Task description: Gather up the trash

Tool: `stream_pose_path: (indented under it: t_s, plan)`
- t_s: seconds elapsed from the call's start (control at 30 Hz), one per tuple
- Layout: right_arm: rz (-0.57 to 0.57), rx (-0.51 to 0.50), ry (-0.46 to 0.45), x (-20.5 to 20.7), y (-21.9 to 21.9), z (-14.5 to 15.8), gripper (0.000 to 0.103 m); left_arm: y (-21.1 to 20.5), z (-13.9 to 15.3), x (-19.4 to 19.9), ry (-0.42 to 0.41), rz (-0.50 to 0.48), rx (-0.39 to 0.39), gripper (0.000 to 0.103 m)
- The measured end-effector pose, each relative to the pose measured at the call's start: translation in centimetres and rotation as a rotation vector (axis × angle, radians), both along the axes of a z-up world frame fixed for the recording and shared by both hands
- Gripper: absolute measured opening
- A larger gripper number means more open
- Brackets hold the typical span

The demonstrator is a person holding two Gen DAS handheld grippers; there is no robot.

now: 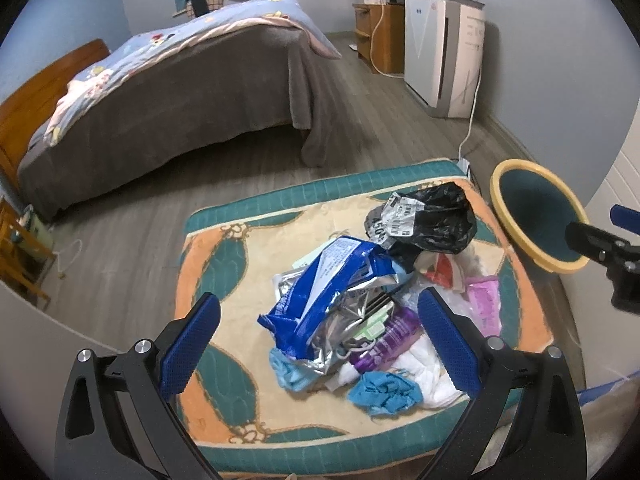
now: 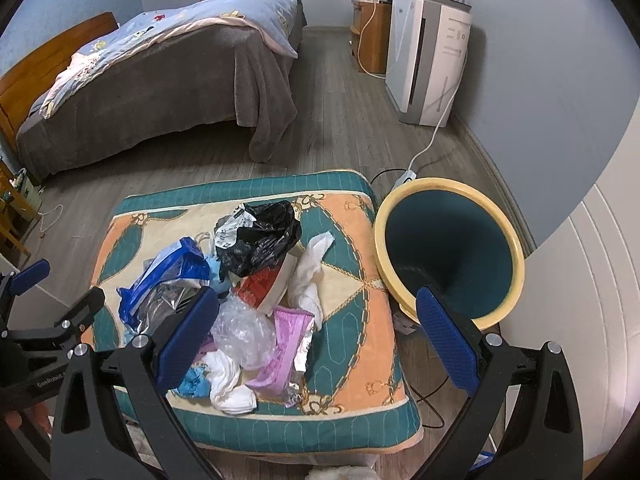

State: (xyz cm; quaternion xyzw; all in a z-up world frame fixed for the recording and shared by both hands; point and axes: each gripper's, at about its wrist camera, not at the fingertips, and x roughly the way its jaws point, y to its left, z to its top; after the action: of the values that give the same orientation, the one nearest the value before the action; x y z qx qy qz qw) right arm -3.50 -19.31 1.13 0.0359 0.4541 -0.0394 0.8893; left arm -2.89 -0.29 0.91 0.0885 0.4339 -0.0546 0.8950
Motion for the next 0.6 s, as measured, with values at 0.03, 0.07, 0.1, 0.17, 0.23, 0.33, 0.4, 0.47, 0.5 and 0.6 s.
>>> stream_pose_path:
  t_s: [0.03,0.07,0.1,0.17,0.23,0.33,0.4,0.47,0.5,0.6]
  plan:
    - [0.004,-0.004,0.000,-0.3,0.1,0.0,0.097,0.0,0.1,-0.3,-0.002,0.004,0.008,0.098]
    - [0.008,-0.008,0.002,-0.5,0.2,0.1,0.097,-0.1,0.1,-0.5,-0.003,0.009,0.014,0.098]
    - [0.015,-0.011,0.002,-0.8,0.4,0.1,0.097,-0.1,0.1,-0.7,-0.002,0.010,0.014,0.098]
    - [0.023,-0.031,-0.012,-1.3,0.5,0.3,0.098,-0.3,0.3,-1.2,-0.006,-0.002,0.009,0.098]
    - [0.011,-0.043,-0.033,-1.4,0.4,0.6,0.098,-0.4,0.7,-1.5,-0.032,-0.008,0.030,0.098]
    - [-0.013,-0.027,-0.045,-1.5,-0.2,0.8,0.098,-0.1,1.0,-1.4,-0.052,0.010,0.033,0.098]
    - [-0.026,-0.024,-0.048,-1.6,-0.5,0.7,0.097,0.3,0.7,-1.1,-0.033,0.029,0.023,0.098]
    - [-0.034,-0.018,-0.051,-1.7,-0.7,0.8,0.098,0.7,0.6,-1.0,-0.023,0.039,0.014,0.098]
    - [-0.040,-0.013,-0.051,-1.8,-0.8,0.9,0.097,0.9,0.5,-0.9,-0.020,0.044,0.009,0.098]
    - [-0.053,0.003,-0.046,-1.5,-1.2,1.1,0.097,1.6,0.5,-0.5,-0.007,0.065,-0.032,0.098]
